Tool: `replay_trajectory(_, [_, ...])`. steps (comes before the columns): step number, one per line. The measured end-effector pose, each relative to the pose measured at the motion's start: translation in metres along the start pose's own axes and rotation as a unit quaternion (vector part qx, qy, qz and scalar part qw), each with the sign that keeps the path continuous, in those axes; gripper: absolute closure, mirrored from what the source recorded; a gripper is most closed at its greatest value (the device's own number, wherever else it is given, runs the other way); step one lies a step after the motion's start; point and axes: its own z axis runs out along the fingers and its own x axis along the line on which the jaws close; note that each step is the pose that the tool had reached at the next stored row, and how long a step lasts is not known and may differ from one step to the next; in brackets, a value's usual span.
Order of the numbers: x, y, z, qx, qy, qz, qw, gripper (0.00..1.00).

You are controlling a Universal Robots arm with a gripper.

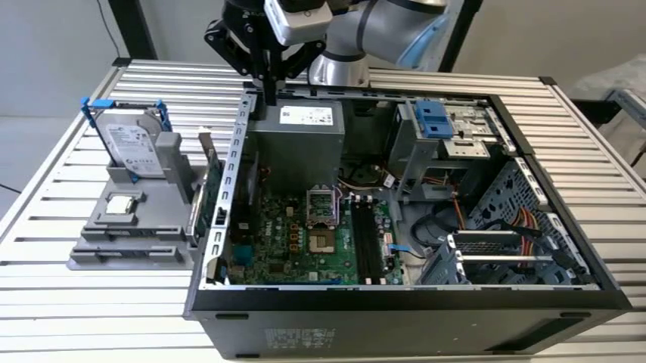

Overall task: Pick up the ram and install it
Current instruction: 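Reach for the ram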

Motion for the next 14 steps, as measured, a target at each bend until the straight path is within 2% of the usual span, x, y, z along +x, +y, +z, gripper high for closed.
replay_trajectory(14, [0.0148,-0.0011,-0.0004,0.0002,0.0024,0.000,1.0000,1.00])
